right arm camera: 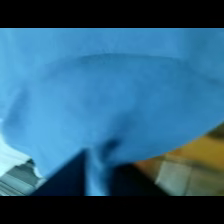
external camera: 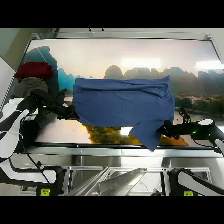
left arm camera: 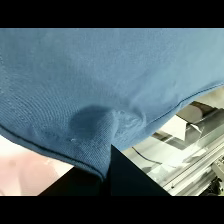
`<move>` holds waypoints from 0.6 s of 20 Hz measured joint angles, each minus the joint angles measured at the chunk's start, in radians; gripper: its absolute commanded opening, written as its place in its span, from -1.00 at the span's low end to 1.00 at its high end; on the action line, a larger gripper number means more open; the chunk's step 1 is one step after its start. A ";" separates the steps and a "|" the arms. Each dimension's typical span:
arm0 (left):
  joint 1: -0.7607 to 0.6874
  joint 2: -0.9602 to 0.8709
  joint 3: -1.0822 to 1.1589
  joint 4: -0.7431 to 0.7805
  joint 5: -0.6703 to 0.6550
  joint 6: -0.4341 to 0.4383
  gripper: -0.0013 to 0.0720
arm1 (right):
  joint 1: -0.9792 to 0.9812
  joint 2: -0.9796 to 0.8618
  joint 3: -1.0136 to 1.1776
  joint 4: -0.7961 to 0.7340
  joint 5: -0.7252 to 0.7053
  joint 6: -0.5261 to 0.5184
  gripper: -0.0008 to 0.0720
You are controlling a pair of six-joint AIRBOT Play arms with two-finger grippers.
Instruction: Fold the shirts.
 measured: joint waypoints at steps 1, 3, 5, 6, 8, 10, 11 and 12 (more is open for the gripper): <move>0.003 0.000 0.002 0.000 0.006 0.000 -0.93 | 0.008 0.005 -0.001 0.007 0.014 -0.007 -0.92; 0.018 0.000 0.004 0.000 0.021 -0.001 -0.93 | 0.017 0.024 0.006 0.032 0.059 -0.022 -0.92; 0.048 0.009 0.005 -0.001 0.043 -0.004 -0.93 | 0.014 0.051 0.040 0.042 0.100 -0.026 -0.92; 0.066 0.022 0.006 -0.009 0.049 -0.005 -0.93 | 0.011 0.062 0.073 0.047 0.126 -0.027 -0.92; 0.098 0.056 0.017 -0.024 0.058 -0.008 -0.93 | 0.008 0.071 0.164 0.055 0.159 -0.024 -0.92; 0.115 0.089 0.066 -0.042 0.059 -0.008 -0.93 | 0.016 0.053 0.282 0.066 0.173 -0.013 -0.92; 0.114 0.095 0.103 -0.046 0.057 -0.008 -0.93 | 0.024 0.033 0.344 0.071 0.175 -0.008 -0.92; 0.106 0.094 0.151 -0.049 0.044 -0.008 -0.93 | 0.032 0.003 0.416 0.076 0.175 -0.005 -0.92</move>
